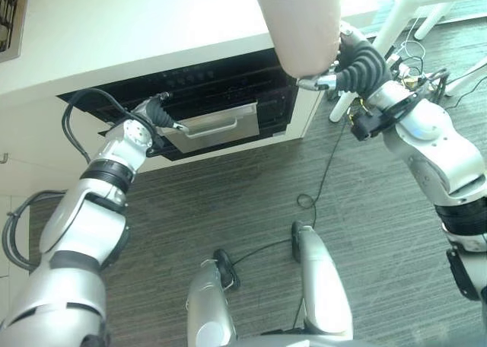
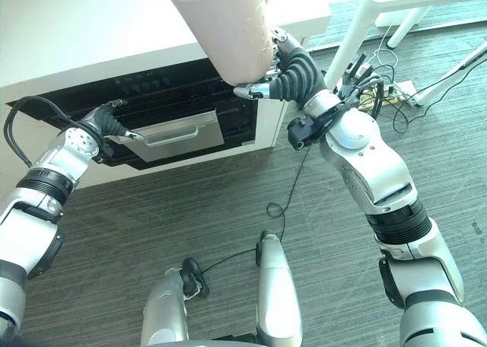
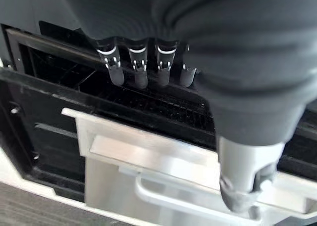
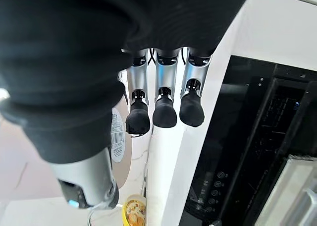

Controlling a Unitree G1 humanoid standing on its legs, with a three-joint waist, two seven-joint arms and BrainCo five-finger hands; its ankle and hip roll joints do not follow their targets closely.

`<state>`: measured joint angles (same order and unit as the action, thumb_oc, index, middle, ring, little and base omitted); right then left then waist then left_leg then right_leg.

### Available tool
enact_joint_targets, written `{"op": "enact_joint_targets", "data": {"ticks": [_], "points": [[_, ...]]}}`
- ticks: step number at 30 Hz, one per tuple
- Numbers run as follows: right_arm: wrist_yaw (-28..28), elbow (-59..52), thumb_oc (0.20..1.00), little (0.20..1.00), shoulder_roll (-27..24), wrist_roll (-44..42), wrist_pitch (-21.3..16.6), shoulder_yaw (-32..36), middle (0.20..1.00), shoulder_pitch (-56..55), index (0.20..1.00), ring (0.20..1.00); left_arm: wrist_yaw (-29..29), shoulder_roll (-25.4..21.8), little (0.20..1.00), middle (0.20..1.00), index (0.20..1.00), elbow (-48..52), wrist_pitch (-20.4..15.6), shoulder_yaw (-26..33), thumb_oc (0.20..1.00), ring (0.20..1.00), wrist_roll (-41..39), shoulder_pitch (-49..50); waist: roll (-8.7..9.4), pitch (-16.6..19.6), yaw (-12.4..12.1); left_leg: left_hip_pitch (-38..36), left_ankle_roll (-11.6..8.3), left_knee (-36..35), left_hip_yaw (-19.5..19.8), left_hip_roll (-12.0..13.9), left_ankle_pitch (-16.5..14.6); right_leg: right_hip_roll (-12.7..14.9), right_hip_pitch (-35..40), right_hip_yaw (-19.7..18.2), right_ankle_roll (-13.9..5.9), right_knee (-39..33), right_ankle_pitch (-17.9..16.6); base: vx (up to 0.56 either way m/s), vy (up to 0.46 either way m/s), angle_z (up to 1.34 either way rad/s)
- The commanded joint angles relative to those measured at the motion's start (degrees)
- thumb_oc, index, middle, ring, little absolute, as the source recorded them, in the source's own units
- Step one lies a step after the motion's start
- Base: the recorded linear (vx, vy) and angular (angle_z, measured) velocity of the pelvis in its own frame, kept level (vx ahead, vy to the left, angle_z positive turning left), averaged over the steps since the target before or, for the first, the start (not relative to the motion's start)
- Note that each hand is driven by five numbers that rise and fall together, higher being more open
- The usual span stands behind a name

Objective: Place the dishes in the dishwasher.

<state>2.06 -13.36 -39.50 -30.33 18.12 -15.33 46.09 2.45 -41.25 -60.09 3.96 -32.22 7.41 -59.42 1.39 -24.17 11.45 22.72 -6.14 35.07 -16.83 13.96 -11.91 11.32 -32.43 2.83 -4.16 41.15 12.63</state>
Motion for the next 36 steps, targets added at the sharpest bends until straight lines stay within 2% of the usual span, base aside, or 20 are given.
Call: {"op": "enact_joint_targets", "data": {"ticks": [1,11,20,25,28,29,30,33,36], "points": [[-0.27,1.0,0.2,0.2,1.53,0.71,-4.16,2.07,0.2,5.3,0.2,0.2,-0.74,-0.67,1.0,1.0,1.0,-1.43,-0.39,-1.97,1.0,1.0,-1.27,-2.65,-0.48,2.82,0.06,0.91,-3.44,-4.18,6.02,4.09,4.49,4.07,2.25,-2.38,-5.8,-9.38,-6.7,0.0,0.0,0.0],[-0.06,-0.51,0.2,0.2,2.26,0.78,-4.32,2.44,0.2,4.82,0.2,0.2,1.5,2.68,1.0,1.0,1.0,-6.01,0.4,-1.89,1.0,1.0,-1.31,-0.51,-0.39,1.9,0.83,2.75,-3.36,-2.69,5.99,4.51,3.77,3.94,0.24,-3.04,-5.61,-8.11,-6.34,0.0,0.0,-0.02],[0.01,-4.29,0.2,0.2,3.35,-0.44,-3.97,3.08,0.2,3.24,0.2,0.2,2.48,8.63,1.0,1.0,1.0,-11.98,0.76,-0.58,1.0,1.0,-2.64,4.39,0.3,0.87,1.9,4.08,-3.2,-1.34,5.4,5.32,2.88,3.53,-1.68,-3.59,-5.26,-6.57,-5.76,0.0,0.002,-0.07],[0.48,-7.49,0.2,0.2,3.94,-1.04,-5.02,4.88,0.2,-0.56,0.2,0.2,4.45,15.73,1.0,1.0,1.0,-14.97,1.75,-0.39,1.0,1.0,-1.51,11.59,1.07,0.28,2.51,3.84,-2.82,-0.93,4.85,5.5,2.15,3.09,-1.69,-3.35,-4.85,-6.01,-5.29,0.01,-0.007,0.01],[0.31,-9.22,0.2,0.2,3.86,-1.78,-5.57,5.58,0.2,-2.36,0.2,0.2,3.91,19.19,1.0,1.0,1.0,-15.19,2.07,-0.3,1.0,1.0,-5.11,15.68,1.53,-0.21,2.61,3.8,-2.51,-0.63,4.67,5.51,1.75,2.81,-1.72,-3.21,-4.59,-5.71,-5.1,0.03,-0.005,-0.04],[0.18,-9.95,0.2,0.2,4.19,-1.67,-5.35,5.87,0.2,-2.9,0.2,0.2,3.8,20.59,1.0,1.0,1.0,-15.15,2.32,0.0,1.0,1.0,-4.72,16.81,1.46,-0.3,2.53,3.24,-2.77,-0.22,4.86,5.45,0.19,2.86,-1.28,-3.07,-4.91,-4.9,-3.52,0.07,-0.016,-0.04],[0.24,-10.7,0.2,0.2,4.62,-1.26,-5.87,6.3,0.2,-4.04,0.2,0.2,3.74,22.13,1.0,1.0,1.0,-14.88,2.46,-0.48,1.0,1.0,-4.13,18.84,1.56,-0.62,2.43,3.46,-2.68,0.0,4.9,5.36,0.05,2.75,-1.42,-2.9,-4.83,-4.74,-3.51,0.07,-0.019,0.04],[-0.18,-11.86,0.2,0.2,5.43,-0.62,-7.52,6.62,0.2,-6.25,0.2,0.2,2.44,26.54,1.0,1.0,1.0,-13.43,1.37,-2.3,1.0,1.0,-5.45,24.0,2.06,-1.46,2.02,3.49,-2.37,0.16,5.14,5.1,-0.25,2.39,-1.06,-2.45,-4.66,-4.85,-3.39,-0.01,-0.061,0.12],[-1.05,-12.39,0.2,0.2,5.44,-0.54,-8.51,6.61,0.2,-7.45,0.2,0.2,2.2,28.69,1.0,1.0,1.0,-12.12,0.77,-3.33,1.0,1.0,-5.78,26.85,2.33,-1.9,1.5,3.58,-2.01,0.02,5.32,4.87,-0.27,2.2,-0.97,-2.07,-4.47,-4.96,-3.41,-0.01,-0.059,0.05]]}}
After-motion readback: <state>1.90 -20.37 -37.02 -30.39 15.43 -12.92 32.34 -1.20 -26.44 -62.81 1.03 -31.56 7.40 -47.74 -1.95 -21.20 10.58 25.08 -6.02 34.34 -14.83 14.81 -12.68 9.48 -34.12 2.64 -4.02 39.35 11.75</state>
